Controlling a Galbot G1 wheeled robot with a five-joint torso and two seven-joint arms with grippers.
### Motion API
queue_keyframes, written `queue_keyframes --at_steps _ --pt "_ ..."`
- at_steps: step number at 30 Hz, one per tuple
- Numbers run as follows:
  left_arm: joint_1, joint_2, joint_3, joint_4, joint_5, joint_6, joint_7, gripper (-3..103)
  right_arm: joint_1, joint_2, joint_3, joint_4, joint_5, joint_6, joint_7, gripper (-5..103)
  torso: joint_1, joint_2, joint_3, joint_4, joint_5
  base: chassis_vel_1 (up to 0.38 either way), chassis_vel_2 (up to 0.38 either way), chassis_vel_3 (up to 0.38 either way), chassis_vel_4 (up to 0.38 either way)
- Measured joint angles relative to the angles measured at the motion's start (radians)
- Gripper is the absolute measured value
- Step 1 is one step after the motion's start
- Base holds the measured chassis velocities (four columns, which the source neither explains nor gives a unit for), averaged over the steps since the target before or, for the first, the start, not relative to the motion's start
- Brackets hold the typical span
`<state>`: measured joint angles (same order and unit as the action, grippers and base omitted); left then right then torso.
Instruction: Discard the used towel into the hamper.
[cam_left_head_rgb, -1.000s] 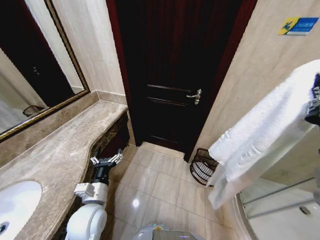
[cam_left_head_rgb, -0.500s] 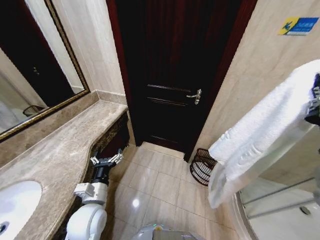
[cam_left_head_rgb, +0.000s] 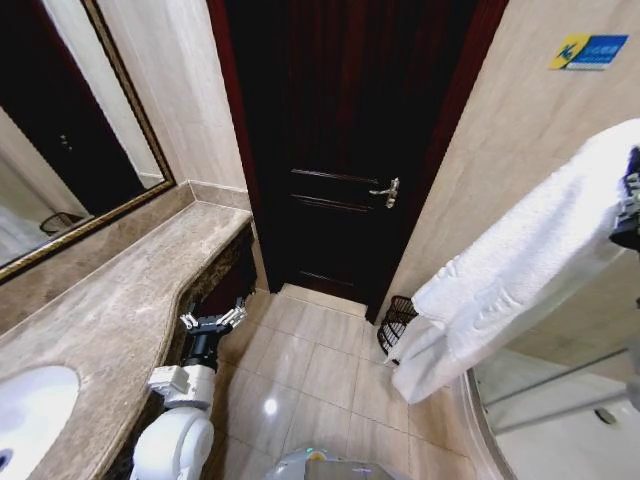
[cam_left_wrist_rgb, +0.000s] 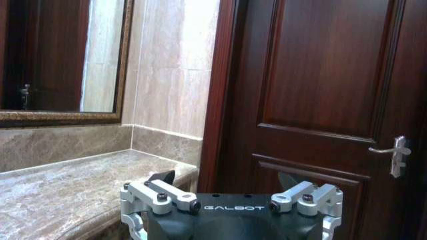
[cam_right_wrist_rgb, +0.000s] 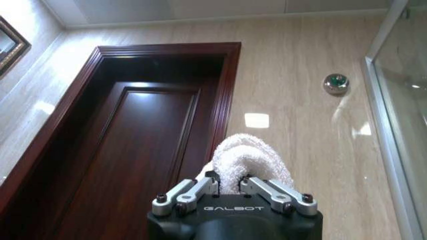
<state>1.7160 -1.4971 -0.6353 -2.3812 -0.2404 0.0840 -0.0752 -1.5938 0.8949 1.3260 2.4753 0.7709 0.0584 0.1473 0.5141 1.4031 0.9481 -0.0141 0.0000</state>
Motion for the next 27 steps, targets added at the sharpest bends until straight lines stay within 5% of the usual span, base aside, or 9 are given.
queue_keyframes --at_steps 27 --pt "0.000 0.000 0.000 0.000 0.000 0.000 0.000 100 0.000 0.000 0.000 0.000 0.000 0.000 0.000 12 0.000 0.000 0.000 0.0001 -0.0001 -0.025 -0.024 -0.029 -0.027"
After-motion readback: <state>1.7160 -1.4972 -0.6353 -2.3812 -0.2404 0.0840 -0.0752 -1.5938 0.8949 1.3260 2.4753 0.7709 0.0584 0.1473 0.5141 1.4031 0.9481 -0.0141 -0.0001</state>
